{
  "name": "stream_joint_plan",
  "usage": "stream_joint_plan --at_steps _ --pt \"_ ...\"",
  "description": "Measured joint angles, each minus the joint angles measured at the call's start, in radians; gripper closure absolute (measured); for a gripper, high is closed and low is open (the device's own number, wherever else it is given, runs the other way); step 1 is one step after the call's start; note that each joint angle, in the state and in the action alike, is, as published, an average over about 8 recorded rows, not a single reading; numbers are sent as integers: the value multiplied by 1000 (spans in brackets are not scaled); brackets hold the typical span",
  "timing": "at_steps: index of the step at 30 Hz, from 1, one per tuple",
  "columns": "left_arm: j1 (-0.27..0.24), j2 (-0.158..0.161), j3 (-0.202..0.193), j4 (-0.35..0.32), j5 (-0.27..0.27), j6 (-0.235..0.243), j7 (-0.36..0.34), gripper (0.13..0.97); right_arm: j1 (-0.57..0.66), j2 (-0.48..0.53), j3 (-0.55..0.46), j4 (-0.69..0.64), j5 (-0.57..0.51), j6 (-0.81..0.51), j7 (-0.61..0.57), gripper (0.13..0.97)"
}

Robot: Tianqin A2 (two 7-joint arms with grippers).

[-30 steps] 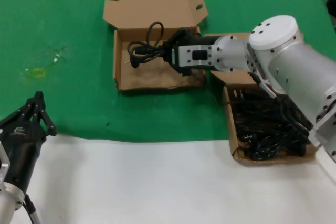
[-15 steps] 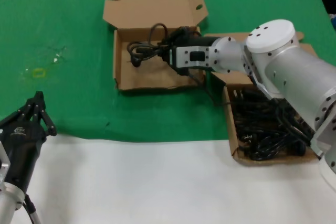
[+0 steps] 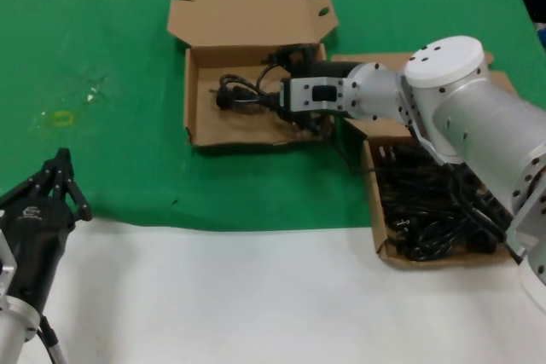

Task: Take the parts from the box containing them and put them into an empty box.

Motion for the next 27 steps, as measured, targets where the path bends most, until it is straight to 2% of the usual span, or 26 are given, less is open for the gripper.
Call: stream_joint_plan --at_steps 6,10,18,22,27 --pt "0 0 0 0 0 0 0 953 0 0 2 -1 1 0 -2 616" --pt "0 0 0 0 0 0 0 952 0 0 2 -1 1 0 -2 616" --pt "0 0 0 0 0 0 0 921 0 0 2 -1 1 0 -2 401" --pt "0 0 0 0 0 0 0 902 0 0 2 -1 1 0 -2 340" --pt "0 0 0 0 0 0 0 825 0 0 2 -1 1 0 -2 239"
